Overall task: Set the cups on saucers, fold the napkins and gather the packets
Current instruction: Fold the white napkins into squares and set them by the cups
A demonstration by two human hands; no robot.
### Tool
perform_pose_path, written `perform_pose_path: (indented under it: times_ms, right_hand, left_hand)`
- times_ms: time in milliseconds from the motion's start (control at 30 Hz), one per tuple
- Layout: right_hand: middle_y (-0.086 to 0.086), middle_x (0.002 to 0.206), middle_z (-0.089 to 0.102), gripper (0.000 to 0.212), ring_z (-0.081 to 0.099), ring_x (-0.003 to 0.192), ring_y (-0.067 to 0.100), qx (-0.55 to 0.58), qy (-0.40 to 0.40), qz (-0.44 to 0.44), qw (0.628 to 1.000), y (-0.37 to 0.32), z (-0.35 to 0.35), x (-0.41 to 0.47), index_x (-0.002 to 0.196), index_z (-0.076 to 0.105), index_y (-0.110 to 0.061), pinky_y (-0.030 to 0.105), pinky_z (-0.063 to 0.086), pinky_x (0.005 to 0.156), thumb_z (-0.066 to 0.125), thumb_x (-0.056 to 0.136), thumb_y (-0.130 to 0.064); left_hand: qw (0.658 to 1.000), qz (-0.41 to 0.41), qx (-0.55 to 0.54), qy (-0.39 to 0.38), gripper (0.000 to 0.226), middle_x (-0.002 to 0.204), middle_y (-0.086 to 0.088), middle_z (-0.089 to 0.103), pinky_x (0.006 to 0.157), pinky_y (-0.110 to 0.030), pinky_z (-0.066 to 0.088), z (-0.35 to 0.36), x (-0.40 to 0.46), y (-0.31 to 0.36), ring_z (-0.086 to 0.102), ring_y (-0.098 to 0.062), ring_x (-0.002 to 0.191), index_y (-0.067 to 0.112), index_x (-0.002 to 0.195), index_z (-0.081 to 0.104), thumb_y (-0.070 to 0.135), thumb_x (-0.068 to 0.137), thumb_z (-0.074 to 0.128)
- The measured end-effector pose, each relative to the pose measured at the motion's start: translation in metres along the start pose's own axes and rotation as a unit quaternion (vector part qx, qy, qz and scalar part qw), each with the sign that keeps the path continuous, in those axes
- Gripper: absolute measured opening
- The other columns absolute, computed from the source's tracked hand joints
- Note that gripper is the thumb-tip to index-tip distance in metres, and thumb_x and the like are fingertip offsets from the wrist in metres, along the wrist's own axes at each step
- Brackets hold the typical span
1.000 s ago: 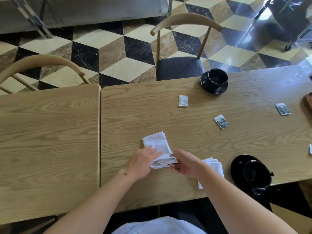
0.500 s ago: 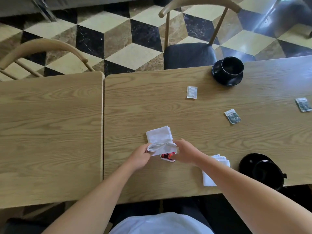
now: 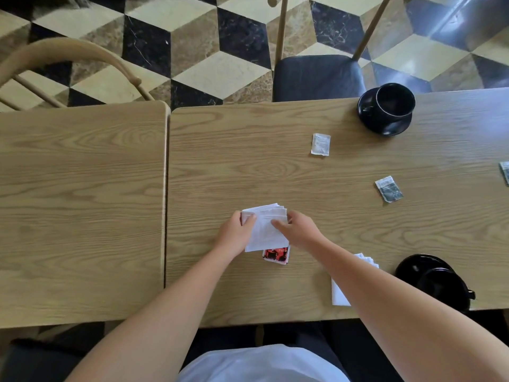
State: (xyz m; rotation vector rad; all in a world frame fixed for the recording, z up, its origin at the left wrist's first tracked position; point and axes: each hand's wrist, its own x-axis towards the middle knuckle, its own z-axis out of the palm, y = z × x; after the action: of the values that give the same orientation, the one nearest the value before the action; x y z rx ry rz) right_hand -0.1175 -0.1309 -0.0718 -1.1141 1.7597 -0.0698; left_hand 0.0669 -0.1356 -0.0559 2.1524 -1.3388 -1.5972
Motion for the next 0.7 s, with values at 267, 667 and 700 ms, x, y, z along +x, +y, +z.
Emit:
perform_pose_path:
  times_ms: [267, 667, 700]
  right_hand:
    - [-0.001, 0.101, 0.064, 0.03, 0.057, 0.073, 0.008, 0.102, 0.042, -0.02, 0.994, -0.009, 0.007, 0.01, 0.11, 0.056, -0.026, 0.026, 0.042, 0.055, 0.069, 0.088, -0.043]
    - [-0.003, 0.094, 0.064, 0.029, 0.061, 0.074, 0.017, -0.034, -0.055, -0.071, 0.995, -0.009, -0.002, 0.009, 0.106, 0.056, -0.036, 0.028, 0.045, 0.055, 0.074, 0.083, -0.036]
    - [-0.002, 0.092, 0.064, 0.024, 0.06, 0.07, 0.015, -0.04, -0.054, -0.066, 0.996, -0.011, -0.002, 0.01, 0.103, 0.056, -0.037, 0.027, 0.043, 0.052, 0.071, 0.085, -0.036]
  left_hand:
    - [0.999, 0.021, 0.025, -0.005, 0.032, 0.074, -0.004, 0.05, 0.062, -0.041, 0.05, 0.002, 0.006, 0.006, 0.049, -0.024, 0.071, 0.011, 0.091, 0.05, 0.037, 0.106, 0.039]
    - [0.998, 0.042, 0.031, -0.018, 0.032, 0.094, 0.003, 0.059, 0.076, -0.038, 0.048, 0.007, 0.002, 0.001, 0.057, -0.024, 0.088, 0.028, 0.124, 0.054, 0.048, 0.1, 0.048]
    - [0.996, 0.06, 0.047, -0.036, 0.037, 0.099, 0.005, 0.06, 0.074, -0.036, 0.046, 0.006, 0.001, -0.001, 0.057, -0.021, 0.09, 0.032, 0.13, 0.052, 0.049, 0.097, 0.053]
